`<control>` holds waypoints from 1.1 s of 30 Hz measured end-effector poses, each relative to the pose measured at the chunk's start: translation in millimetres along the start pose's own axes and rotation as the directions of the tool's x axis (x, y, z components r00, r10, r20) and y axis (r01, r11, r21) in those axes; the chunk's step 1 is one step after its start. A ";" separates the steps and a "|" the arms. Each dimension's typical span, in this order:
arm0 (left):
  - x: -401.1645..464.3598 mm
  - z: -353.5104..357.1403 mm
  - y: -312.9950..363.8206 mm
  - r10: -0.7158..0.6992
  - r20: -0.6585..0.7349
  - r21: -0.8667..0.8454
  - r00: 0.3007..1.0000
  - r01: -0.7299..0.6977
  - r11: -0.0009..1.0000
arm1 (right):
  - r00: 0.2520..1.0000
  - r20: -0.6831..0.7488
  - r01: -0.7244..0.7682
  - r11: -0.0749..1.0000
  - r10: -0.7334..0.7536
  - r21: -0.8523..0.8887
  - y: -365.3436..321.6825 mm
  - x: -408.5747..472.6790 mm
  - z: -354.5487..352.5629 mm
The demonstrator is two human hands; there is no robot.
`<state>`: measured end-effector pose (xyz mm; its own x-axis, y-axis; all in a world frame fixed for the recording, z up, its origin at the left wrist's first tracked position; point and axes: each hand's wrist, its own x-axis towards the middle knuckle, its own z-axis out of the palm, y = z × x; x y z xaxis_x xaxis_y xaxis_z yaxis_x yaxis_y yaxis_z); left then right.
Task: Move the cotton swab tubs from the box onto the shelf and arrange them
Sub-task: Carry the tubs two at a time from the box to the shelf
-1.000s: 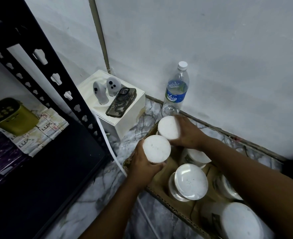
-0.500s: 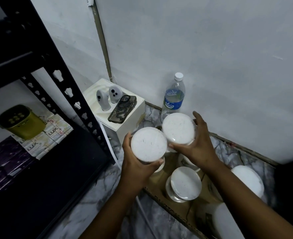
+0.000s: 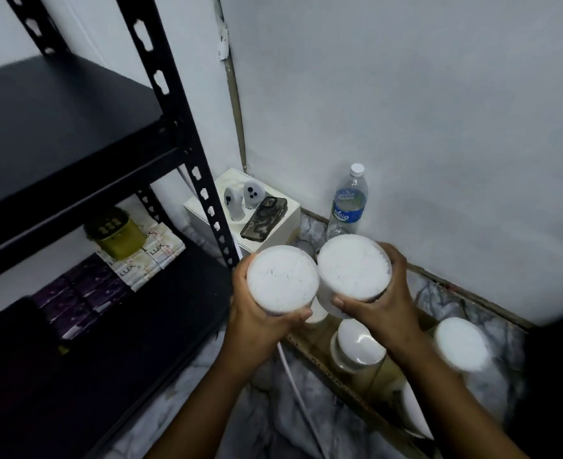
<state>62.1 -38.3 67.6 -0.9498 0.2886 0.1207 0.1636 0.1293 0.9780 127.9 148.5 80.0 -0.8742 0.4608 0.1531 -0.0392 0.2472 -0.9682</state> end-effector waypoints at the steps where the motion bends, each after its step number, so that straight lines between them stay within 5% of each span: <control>1: -4.0 -5.3 8.1 0.012 -0.015 0.005 1.000 -0.012 1.000 | 1.000 0.008 -0.003 1.000 0.003 0.001 -7.6 -2.9 1.2; 20: -94.1 -150.3 172.4 0.175 -0.194 0.058 0.965 -0.167 0.984 | 0.959 0.129 0.240 0.965 -0.253 0.109 -201.9 -74.3 63.1; 33: -200.7 -277.3 247.8 0.263 -0.467 0.163 0.844 -0.211 0.964 | 0.831 0.360 0.372 0.906 -0.423 0.204 -314.6 -139.7 160.4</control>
<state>219.3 -327.3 332.9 -0.8831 -0.1657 0.4389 0.4011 0.2185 0.8896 184.7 -130.4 331.4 -0.8848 -0.0286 0.4651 -0.4594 0.2208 -0.8603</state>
